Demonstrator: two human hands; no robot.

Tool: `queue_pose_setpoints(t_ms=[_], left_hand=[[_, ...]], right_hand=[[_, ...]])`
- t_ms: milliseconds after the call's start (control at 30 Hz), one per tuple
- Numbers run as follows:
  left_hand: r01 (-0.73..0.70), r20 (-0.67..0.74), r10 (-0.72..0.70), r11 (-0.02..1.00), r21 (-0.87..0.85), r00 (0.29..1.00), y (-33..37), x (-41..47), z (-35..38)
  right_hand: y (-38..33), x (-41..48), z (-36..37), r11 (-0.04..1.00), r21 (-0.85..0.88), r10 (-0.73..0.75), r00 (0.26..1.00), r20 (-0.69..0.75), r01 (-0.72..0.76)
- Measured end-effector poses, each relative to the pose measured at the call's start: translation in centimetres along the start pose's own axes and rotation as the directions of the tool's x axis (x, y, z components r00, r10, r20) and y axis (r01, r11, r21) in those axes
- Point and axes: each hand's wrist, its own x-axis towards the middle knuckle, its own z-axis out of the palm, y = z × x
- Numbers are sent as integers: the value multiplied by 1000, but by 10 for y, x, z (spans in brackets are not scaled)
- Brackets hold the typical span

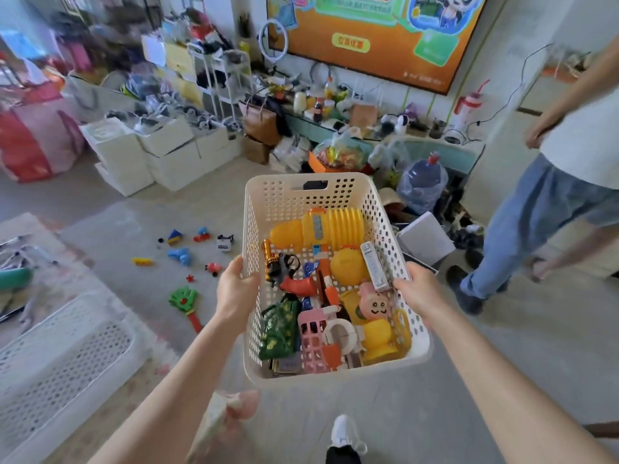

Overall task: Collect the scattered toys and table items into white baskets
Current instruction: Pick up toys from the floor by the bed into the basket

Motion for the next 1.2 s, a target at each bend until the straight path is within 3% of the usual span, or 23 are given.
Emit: queue_pose_setpoints(t_ms=[467,733,1200], left_hand=[[116,-281,-130,991,-68,951,16,110,61],[215,-466,-246,969,-119,850,-12,152,17],[279,-593,-361,933,-228,720,-54,214,-33]], right_hand=[[-47,204,32,985,-44,-152,955,253,168],[-98,253,125,971,9,-215,850,481,240],[-172,311,245,936,39,-287,695,660,350]])
